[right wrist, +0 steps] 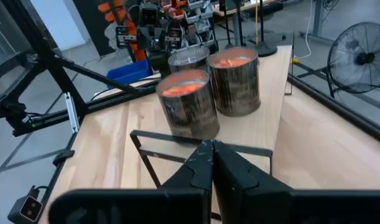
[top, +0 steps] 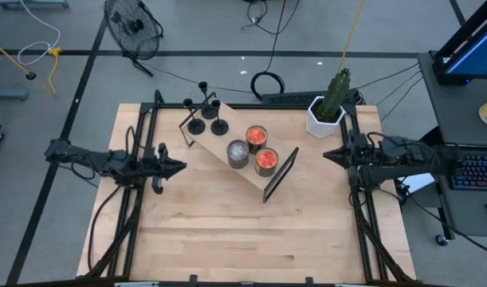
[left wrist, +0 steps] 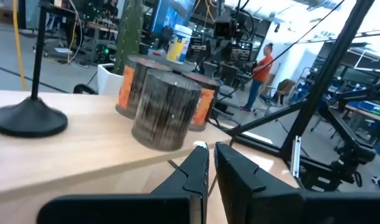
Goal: Pick & Place candle stick holders
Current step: Return to Home Position
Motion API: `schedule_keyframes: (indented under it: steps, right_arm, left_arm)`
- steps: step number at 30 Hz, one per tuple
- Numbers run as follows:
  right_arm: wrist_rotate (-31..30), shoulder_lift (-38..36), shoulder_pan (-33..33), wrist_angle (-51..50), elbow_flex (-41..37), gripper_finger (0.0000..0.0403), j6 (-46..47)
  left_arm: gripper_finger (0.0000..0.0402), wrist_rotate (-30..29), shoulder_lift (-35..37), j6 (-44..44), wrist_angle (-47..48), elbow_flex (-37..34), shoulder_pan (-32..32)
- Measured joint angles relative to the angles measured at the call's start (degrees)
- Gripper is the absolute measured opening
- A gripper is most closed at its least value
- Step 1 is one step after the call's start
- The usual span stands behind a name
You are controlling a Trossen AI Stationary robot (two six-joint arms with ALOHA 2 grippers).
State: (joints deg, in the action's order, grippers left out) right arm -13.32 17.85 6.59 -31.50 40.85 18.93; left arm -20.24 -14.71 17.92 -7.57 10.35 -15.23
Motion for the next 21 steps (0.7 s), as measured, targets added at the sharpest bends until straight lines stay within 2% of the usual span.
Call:
schedule_keyframes:
  steps: [6,11,21]
  right_arm:
    - [0.09,-1.08,0.00,0.03,-4.48,0.0000,1.43]
    - [-0.14,-2.30,-0.15,-0.11,-9.33,0.0004,6.02]
    - [-0.03,-10.87,-0.15,0.01,-10.92,0.0004,5.65]
  left_arm:
    - [0.0033,-0.95,5.40,1.55,0.30,-4.81,-2.71]
    - [0.0033,-4.59,7.55,3.28,0.18,-8.39,-3.54]
    - [0.0033,-4.86,11.91,-1.29,1.61,-9.02,-4.81]
